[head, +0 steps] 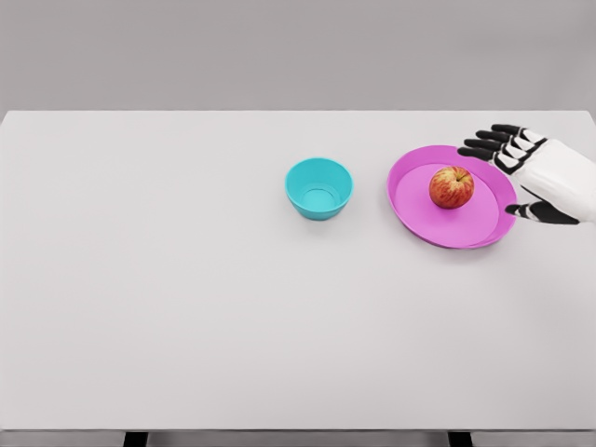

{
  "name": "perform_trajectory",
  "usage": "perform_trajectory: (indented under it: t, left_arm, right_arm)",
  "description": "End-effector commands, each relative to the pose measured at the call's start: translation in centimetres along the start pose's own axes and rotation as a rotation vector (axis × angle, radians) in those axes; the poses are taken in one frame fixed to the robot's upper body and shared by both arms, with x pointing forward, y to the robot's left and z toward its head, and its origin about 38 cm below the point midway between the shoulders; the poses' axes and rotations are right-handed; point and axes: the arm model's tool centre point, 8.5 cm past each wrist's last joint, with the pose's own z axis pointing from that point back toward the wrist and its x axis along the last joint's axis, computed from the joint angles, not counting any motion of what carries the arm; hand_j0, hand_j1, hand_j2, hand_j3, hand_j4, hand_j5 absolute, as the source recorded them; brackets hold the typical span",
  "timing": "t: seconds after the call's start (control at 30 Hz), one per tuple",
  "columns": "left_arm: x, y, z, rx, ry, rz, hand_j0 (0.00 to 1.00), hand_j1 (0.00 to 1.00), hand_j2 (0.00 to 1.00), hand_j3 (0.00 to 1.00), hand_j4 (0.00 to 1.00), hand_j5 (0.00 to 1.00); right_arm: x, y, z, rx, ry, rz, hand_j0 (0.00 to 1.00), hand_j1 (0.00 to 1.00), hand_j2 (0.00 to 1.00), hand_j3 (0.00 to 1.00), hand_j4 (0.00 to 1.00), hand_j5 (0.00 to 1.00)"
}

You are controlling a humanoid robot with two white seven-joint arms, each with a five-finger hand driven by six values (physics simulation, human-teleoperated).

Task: Put the apple from the pink plate into the blue bowl with your right arm

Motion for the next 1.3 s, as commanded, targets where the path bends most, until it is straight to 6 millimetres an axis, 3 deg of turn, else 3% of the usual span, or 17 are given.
perform_trajectory:
  t: [0.0, 0.1, 0.17, 0.2, 0.3, 0.43, 0.5, 0.57, 0.63, 0.83, 1.13, 1.27]
  left_arm:
    - [0.0, 0.0, 0.0, 0.0, 0.0, 0.0, 1.0, 1.0, 1.0, 1.0, 1.0, 1.0]
    - [0.0, 0.0, 0.0, 0.0, 0.0, 0.0, 1.0, 1.0, 1.0, 1.0, 1.0, 1.0]
    - [0.0, 0.0, 0.0, 0.0, 0.001, 0.0, 1.0, 1.0, 1.0, 1.0, 1.0, 1.0]
    - [0.0, 0.0, 0.0, 0.0, 0.0, 0.0, 1.0, 1.0, 1.0, 1.0, 1.0, 1.0]
    - [0.0, 0.0, 0.0, 0.0, 0.0, 0.0, 1.0, 1.0, 1.0, 1.0, 1.0, 1.0]
    - [0.0, 0.0, 0.0, 0.0, 0.0, 0.0, 1.0, 1.0, 1.0, 1.0, 1.0, 1.0]
    - [0.0, 0.0, 0.0, 0.0, 0.0, 0.0, 1.0, 1.0, 1.0, 1.0, 1.0, 1.0]
    - [0.0, 0.0, 0.0, 0.0, 0.0, 0.0, 1.0, 1.0, 1.0, 1.0, 1.0, 1.0]
    - [0.0, 0.0, 0.0, 0.0, 0.0, 0.0, 1.0, 1.0, 1.0, 1.0, 1.0, 1.0]
    - [0.0, 0.0, 0.0, 0.0, 0.0, 0.0, 1.0, 1.0, 1.0, 1.0, 1.0, 1.0]
    - [0.0, 0.0, 0.0, 0.0, 0.001, 0.0, 1.0, 1.0, 1.0, 1.0, 1.0, 1.0]
    - [0.0, 0.0, 0.0, 0.0, 0.0, 0.0, 1.0, 1.0, 1.0, 1.0, 1.0, 1.0]
  right_arm:
    - [-0.2, 0.1, 0.1, -0.002, 0.005, -0.008, 1.0, 1.0, 1.0, 1.0, 1.0, 1.0]
    - [-2.4, -1.3, 1.3, -0.019, 0.076, 0.018, 1.0, 1.0, 1.0, 1.0, 1.0, 1.0]
    - [-3.0, -1.0, 1.8, -0.002, 0.1, 0.019, 1.0, 1.0, 1.0, 1.0, 1.0, 1.0]
    - [-3.2, -0.4, 1.7, 0.118, 0.102, 0.021, 1.0, 1.0, 1.0, 1.0, 1.0, 1.0]
    - [-4.7, -2.0, 1.1, 0.488, 0.126, 0.076, 1.0, 1.0, 1.0, 1.0, 1.0, 1.0]
    - [-7.0, -2.8, 1.5, 0.539, 0.191, 0.066, 1.0, 1.0, 1.0, 1.0, 1.0, 1.0]
    - [-6.6, -3.0, -0.1, 0.548, 0.158, 0.083, 1.0, 1.0, 1.0, 1.0, 1.0, 1.0]
    - [-6.4, -2.3, -3.0, 0.571, 0.112, 0.08, 1.0, 1.0, 1.0, 1.0, 1.0, 1.0]
    - [-7.0, -0.4, -4.4, 0.618, 0.106, 0.049, 1.0, 1.0, 1.0, 1.0, 1.0, 1.0]
    - [-7.2, 0.9, -7.7, 0.642, 0.086, 0.029, 1.0, 1.0, 1.0, 1.0, 1.0, 1.0]
    - [-7.2, 1.5, -11.0, 0.618, 0.076, -0.009, 1.0, 1.0, 1.0, 1.0, 1.0, 1.0]
    - [-7.4, 1.7, -11.0, 0.62, 0.08, -0.016, 1.0, 1.0, 1.0, 1.0, 1.0, 1.0]
